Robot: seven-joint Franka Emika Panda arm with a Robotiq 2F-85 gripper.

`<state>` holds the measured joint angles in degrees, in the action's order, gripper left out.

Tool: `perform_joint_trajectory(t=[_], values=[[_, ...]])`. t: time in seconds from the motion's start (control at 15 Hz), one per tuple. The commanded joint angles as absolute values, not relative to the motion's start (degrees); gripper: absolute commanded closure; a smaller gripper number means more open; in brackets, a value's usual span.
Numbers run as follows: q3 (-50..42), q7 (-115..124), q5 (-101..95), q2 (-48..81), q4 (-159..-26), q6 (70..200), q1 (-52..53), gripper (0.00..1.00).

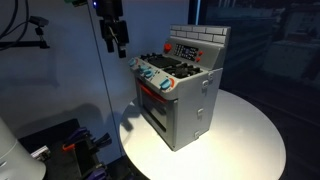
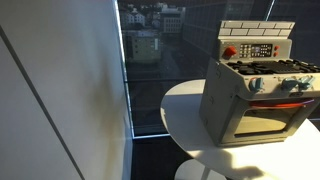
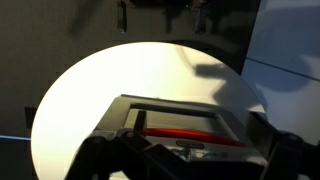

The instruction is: Press the top right orange button on the stove

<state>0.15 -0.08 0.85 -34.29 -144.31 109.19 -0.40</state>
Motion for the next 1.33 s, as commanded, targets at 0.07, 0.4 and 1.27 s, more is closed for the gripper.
perform_joint_trajectory(t=[0.07,0.4,1.27], values=[[0.04,-0.04,0.77,-34.26,-144.20,109.06,-0.28,0.00],[-0.89,0.11,1.23,-32.11,-141.26,109.24,-0.82,0.00],[-3.36,2.84,0.72,-18.51,-130.85,119.08,-4.84,0.00]])
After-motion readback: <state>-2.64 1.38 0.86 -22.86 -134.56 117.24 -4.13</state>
